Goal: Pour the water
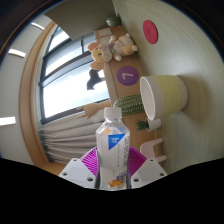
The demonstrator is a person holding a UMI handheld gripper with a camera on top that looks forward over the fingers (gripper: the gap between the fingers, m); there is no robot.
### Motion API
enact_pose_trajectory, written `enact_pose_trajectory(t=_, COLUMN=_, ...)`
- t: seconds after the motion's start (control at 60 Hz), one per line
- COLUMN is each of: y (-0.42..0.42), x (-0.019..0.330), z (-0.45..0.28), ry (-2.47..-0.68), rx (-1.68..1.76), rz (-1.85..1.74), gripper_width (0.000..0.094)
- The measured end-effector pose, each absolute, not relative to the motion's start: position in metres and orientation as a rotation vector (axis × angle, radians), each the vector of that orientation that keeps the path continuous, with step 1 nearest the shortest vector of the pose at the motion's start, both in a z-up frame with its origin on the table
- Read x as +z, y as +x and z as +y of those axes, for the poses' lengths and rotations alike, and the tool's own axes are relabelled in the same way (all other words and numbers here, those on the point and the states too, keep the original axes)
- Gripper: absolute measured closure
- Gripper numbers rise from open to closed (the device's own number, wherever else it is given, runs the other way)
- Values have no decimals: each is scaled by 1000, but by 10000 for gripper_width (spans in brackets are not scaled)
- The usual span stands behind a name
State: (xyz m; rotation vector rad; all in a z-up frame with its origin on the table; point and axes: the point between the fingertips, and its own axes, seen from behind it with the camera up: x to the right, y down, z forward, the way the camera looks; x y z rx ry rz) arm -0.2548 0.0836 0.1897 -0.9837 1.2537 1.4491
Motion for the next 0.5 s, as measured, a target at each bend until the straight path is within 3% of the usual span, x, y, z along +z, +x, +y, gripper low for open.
enact_pose_trajectory(t=0.333, y=-215, x=180, z=106, ry=-547, rx=1725, rz=1620, gripper_width=588)
enact_pose_trajectory(t=0.5, y=-215, x=175, z=112, ry=-467, rx=1782, rz=1707, gripper_width=582)
